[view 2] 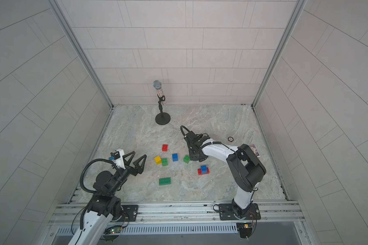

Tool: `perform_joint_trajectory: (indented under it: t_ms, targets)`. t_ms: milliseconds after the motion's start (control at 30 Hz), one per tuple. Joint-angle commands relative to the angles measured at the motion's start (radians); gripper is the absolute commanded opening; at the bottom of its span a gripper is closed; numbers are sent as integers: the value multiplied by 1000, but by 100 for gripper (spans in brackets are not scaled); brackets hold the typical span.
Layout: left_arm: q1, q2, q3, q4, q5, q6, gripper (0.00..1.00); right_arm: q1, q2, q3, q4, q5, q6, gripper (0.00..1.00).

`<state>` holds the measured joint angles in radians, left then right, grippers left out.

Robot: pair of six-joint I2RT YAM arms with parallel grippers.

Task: Assemble the number 1 with lego
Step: Pick up the lego brick from the center of the board, then assemble the lego brick with the lego brick.

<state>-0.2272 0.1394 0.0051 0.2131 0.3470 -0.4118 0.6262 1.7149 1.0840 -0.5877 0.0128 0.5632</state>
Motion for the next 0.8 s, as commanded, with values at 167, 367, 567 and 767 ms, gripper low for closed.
perform_joint_trajectory:
  t_ms: [167, 367, 567, 767]
  targets:
    - [1, -1, -24, 42, -9, -7, 100, 17, -241, -41, -143, 13, -85, 0]
    - [1, 3, -24, 39, -25, -12, 100, 28, -435, -140, -268, -12, -64, 0]
    - [1, 3, -24, 38, -28, -12, 100, 40, -537, -235, -276, -36, -36, 0]
    - [2, 5, -24, 37, -29, -12, 100, 57, -560, -247, -277, -30, -36, 0]
